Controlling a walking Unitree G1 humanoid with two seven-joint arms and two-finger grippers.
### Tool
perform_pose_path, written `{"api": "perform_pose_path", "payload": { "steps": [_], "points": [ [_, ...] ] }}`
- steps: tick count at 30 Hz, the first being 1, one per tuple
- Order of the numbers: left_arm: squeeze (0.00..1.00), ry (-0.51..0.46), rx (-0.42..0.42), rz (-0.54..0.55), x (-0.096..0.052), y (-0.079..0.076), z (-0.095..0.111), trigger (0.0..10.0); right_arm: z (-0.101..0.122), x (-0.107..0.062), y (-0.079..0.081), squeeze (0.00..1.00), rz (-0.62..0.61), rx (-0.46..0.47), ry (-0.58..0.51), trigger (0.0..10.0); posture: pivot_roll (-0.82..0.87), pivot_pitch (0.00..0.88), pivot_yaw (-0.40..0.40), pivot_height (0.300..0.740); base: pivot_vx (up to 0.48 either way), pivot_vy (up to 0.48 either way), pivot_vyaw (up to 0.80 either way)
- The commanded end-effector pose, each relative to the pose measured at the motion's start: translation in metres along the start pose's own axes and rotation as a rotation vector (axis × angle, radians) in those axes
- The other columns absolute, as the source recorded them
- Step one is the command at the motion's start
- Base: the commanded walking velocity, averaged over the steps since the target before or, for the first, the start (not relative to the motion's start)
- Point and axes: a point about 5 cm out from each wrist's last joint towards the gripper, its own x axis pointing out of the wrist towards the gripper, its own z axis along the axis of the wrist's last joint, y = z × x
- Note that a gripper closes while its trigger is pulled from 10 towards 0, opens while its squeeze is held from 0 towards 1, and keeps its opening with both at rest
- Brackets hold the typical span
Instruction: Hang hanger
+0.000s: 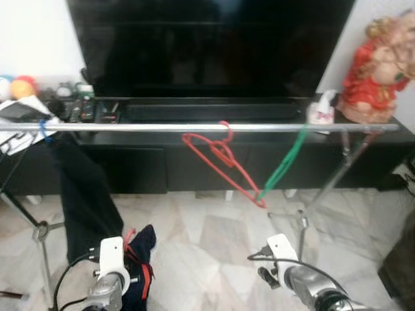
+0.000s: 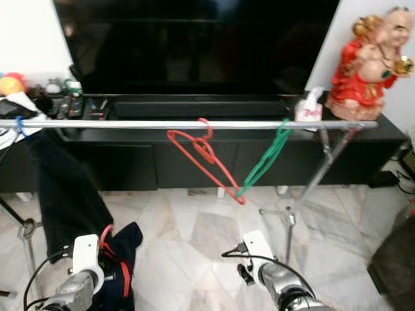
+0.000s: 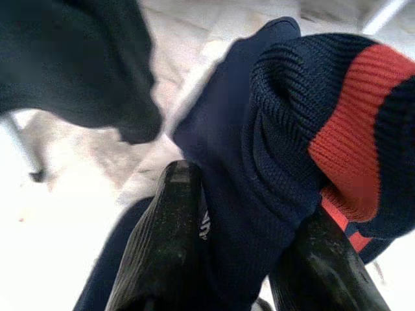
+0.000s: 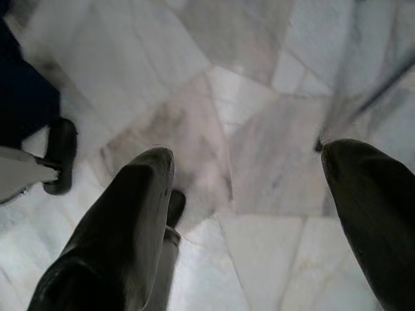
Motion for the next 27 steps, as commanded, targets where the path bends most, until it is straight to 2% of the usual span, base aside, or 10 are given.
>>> {"api": "perform_pose_path", "payload": {
  "steps": [1,6,10,16,17,19,22,27],
  "points": [
    [0.00,-0.003,0.020,0.009,0.000,0.002,0.002,10.0,0.005,0.000,0.000,0.00,0.009,-0.004,-0.012,10.0,0.02,0.000,-0.064,0.740,0.000,-0.375,0.00],
    [0.00,-0.021,-0.009,0.032,0.000,0.003,0.003,10.0,0.005,0.000,0.001,0.00,0.022,-0.014,-0.012,10.0,0.02,0.000,-0.064,0.740,0.000,-0.271,0.00],
    [0.00,-0.079,-0.112,0.084,-0.001,0.006,0.005,10.0,0.005,0.000,0.001,0.00,0.027,-0.011,-0.014,10.0,0.01,0.000,-0.071,0.740,0.000,0.000,0.00],
    [0.00,-0.152,-0.173,0.115,-0.003,0.008,0.008,10.0,0.003,0.000,0.002,0.00,0.033,-0.019,-0.008,10.0,0.01,0.000,-0.076,0.740,0.000,0.000,0.00],
    [0.00,-0.401,-0.161,0.160,0.000,0.014,0.076,10.0,0.002,0.000,0.002,0.00,0.036,-0.021,-0.007,10.0,0.01,0.000,-0.076,0.740,0.000,0.000,0.00],
    [0.00,-0.534,-0.167,0.175,-0.004,0.016,0.110,10.0,0.002,0.000,0.002,0.00,0.037,-0.022,-0.008,10.0,0.01,0.000,-0.075,0.740,0.000,0.000,0.00],
    [0.00,-0.629,-0.160,0.159,-0.012,0.015,0.117,10.0,0.002,0.000,0.002,0.00,0.040,-0.024,-0.008,10.0,0.01,0.000,-0.076,0.740,0.000,0.000,0.00],
    [0.00,-0.690,-0.145,0.154,-0.019,0.018,0.113,10.0,0.001,0.000,0.002,0.00,0.042,-0.028,-0.007,10.0,0.02,0.000,-0.078,0.740,0.000,0.000,0.00]
  ]
}}
